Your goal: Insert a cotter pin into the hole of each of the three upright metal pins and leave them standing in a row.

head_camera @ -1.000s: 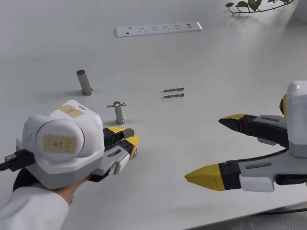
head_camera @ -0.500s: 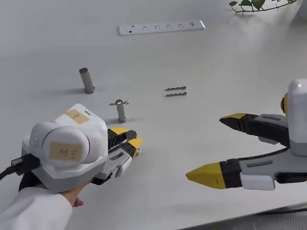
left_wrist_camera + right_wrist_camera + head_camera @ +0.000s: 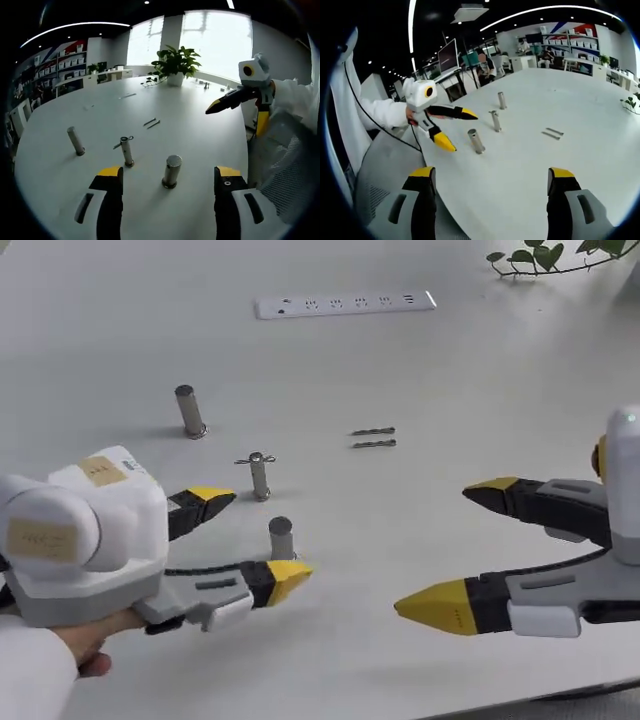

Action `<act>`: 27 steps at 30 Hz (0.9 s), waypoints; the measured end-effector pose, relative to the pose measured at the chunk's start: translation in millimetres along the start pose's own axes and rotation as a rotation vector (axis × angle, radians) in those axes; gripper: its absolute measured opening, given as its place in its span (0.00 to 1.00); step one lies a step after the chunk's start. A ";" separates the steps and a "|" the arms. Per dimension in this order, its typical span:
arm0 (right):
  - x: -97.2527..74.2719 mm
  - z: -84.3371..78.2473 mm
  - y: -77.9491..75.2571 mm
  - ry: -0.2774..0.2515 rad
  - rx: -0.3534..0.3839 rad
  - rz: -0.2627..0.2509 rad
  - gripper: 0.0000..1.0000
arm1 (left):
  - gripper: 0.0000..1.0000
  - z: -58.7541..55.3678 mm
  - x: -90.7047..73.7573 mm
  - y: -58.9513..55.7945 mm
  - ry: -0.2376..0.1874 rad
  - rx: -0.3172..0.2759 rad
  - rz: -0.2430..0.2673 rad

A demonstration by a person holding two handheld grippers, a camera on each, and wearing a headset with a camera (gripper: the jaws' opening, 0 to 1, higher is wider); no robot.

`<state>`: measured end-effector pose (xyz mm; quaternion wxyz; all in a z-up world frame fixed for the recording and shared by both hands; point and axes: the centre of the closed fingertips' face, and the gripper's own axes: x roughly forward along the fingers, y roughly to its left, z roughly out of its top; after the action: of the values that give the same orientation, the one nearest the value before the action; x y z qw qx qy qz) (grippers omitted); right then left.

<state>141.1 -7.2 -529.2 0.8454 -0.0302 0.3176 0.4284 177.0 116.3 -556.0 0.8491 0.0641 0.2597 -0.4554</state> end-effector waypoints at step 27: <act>28.2 21.6 -56.3 0.216 -0.250 0.106 0.71 | 0.99 -20.8 -40.2 -13.4 0.010 -0.069 -0.049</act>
<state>206.1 -15.9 -540.3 0.7722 -0.1643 0.3522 0.5027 140.1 145.5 -552.0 0.8381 0.0305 0.2809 -0.4666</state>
